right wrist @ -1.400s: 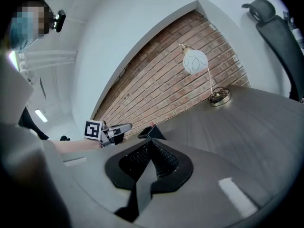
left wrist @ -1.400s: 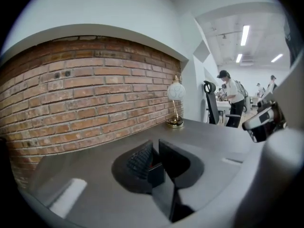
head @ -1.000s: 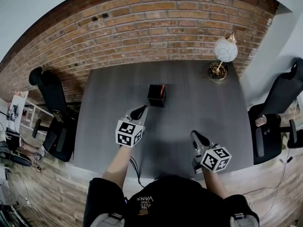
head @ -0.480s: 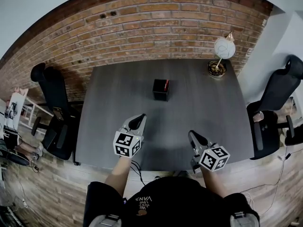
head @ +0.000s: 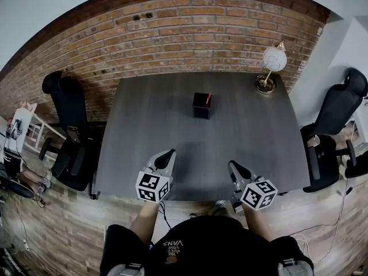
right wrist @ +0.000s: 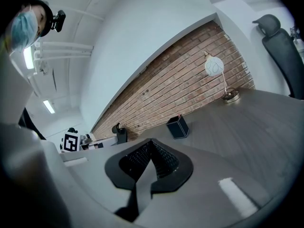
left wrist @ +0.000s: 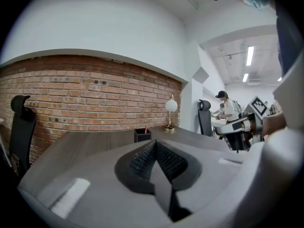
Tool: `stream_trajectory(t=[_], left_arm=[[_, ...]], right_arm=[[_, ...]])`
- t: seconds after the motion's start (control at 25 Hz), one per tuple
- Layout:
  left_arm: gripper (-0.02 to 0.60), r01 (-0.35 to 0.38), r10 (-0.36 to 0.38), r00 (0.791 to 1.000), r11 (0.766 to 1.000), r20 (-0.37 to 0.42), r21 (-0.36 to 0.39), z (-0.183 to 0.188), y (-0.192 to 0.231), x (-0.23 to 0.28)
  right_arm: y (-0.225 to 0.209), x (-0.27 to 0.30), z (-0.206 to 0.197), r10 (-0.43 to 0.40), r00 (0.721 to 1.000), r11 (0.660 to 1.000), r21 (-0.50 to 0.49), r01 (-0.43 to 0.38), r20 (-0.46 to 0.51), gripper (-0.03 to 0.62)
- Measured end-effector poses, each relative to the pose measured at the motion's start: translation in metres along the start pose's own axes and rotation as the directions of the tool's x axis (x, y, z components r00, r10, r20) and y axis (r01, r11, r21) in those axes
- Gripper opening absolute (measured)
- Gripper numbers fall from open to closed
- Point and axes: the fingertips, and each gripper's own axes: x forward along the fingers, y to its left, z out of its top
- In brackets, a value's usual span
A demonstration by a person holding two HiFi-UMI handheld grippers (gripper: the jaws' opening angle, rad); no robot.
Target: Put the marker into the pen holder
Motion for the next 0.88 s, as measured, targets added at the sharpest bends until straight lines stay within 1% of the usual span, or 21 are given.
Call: stream_trajectory(t=[0.48,0.88], left_arm=[[0.052,-0.019,0.019,1.0,0.997,-0.001,-0.07,-0.032,-0.014,-0.064],[0.052,-0.042,0.042,0.999,0.992,-0.002,-0.122,-0.049,-0.024,-0.095]], right_arm=[[0.034,-0.009,-0.026,0.015,1.0,1.0,-0.009,-0.015,-0.011,0.001],[0.043,-0.019,-0.038,0.005,1.0,1.0,-0.014,-0.005,-0.028,0.0]])
